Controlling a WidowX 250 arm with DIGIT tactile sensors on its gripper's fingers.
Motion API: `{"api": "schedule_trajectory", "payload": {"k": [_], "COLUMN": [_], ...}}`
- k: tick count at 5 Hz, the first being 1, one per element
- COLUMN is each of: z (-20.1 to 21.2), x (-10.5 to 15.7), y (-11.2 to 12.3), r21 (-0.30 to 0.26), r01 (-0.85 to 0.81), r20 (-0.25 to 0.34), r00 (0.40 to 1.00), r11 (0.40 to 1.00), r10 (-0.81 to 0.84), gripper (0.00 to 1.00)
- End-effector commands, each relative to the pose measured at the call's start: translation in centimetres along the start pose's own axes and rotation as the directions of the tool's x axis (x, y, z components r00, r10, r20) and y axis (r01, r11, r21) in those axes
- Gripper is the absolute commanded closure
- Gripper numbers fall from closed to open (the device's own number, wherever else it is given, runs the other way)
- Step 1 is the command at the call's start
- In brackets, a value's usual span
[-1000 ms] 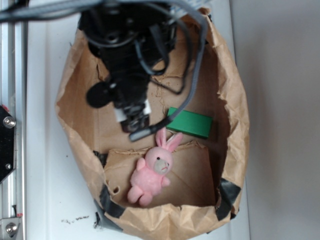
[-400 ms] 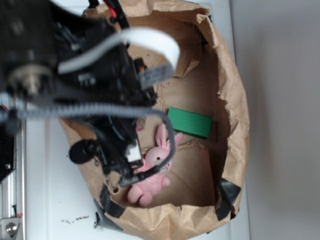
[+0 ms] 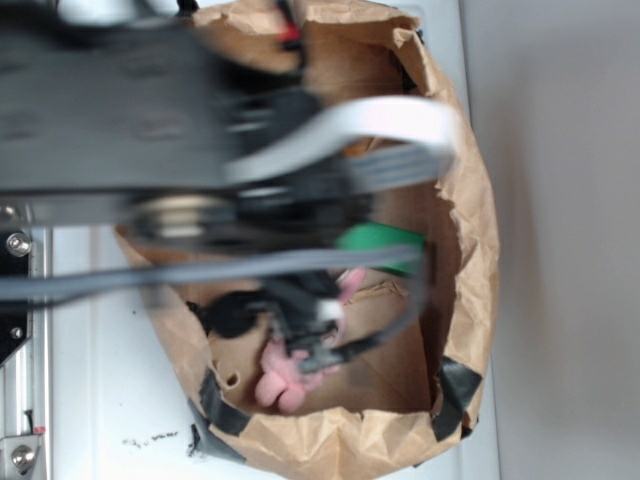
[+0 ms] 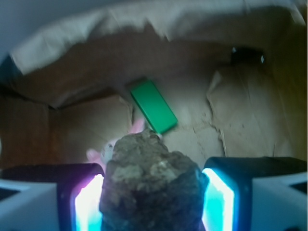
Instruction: Grab the rock.
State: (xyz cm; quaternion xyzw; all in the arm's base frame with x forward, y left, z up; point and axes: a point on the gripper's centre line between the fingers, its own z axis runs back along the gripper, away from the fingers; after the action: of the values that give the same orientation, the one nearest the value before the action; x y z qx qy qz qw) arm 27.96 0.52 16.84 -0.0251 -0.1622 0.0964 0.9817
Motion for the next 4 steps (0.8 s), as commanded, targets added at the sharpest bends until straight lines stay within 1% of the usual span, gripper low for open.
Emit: {"api": "schedule_trajectory", "payload": {"k": [1,3,4], "z": [1.01,1.13,1.24], "x": [2.98,2.61,2.20], "y": [2.05,2.26,2.33], "r21": [0.003,-0.016,-0.015], "r01": [0.017,-0.012,-0.011], "r20": [0.012,0.040,0.042], "r00": [1.000,0.999,0.999], "r11": [1.000,1.000,1.000], "r10": [-0.017,0.013,0.011], "gripper": [1.00,1.00,1.00]}}
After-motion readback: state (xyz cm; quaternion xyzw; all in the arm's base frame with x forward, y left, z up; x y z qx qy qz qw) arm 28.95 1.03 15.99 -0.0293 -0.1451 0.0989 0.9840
